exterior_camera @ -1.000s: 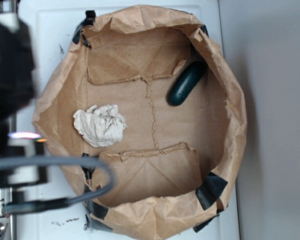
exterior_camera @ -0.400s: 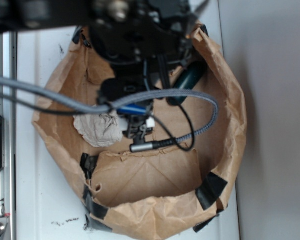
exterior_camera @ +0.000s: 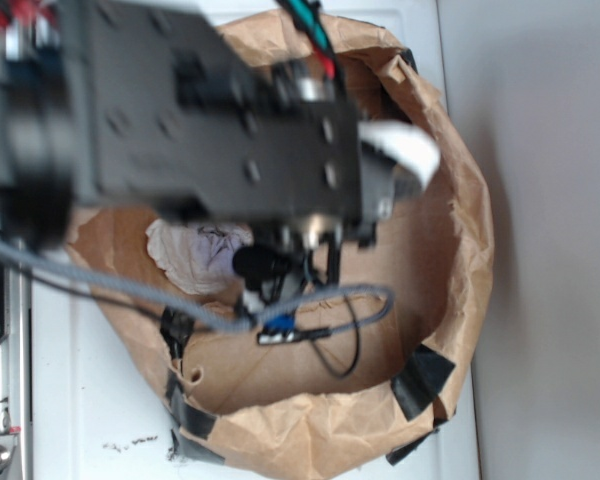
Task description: Grab the white paper.
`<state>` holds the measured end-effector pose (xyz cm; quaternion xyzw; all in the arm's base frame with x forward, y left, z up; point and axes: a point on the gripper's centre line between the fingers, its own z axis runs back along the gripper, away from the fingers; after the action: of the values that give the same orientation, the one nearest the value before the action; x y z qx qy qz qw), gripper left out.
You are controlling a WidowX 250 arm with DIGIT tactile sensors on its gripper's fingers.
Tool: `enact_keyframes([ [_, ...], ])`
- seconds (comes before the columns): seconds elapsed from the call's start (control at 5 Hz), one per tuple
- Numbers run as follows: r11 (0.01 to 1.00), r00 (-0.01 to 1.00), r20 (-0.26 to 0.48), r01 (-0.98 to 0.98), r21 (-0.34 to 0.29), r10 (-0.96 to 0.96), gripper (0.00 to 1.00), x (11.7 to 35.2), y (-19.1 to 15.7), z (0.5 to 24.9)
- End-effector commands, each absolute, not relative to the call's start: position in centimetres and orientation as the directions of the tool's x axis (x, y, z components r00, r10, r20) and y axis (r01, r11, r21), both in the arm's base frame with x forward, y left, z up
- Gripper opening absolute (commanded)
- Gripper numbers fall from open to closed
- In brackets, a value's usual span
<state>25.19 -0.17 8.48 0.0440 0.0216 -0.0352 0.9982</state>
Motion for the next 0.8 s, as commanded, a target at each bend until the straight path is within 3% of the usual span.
enact_keyframes([
  [0.0,0.982,0.976,-0.153,0.168,0.088,-0.153,1.00,22.8,-1.3,3.7],
  [0.2,0.984,0.969,-0.206,0.159,0.085,-0.139,1.00,21.7,-0.5,2.6],
  [0.4,0.986,0.971,-0.199,0.147,0.077,-0.129,0.00,21.7,-0.4,2.6],
  [0.6,0.987,0.977,-0.178,0.133,0.093,-0.115,0.00,21.8,-0.3,2.6],
])
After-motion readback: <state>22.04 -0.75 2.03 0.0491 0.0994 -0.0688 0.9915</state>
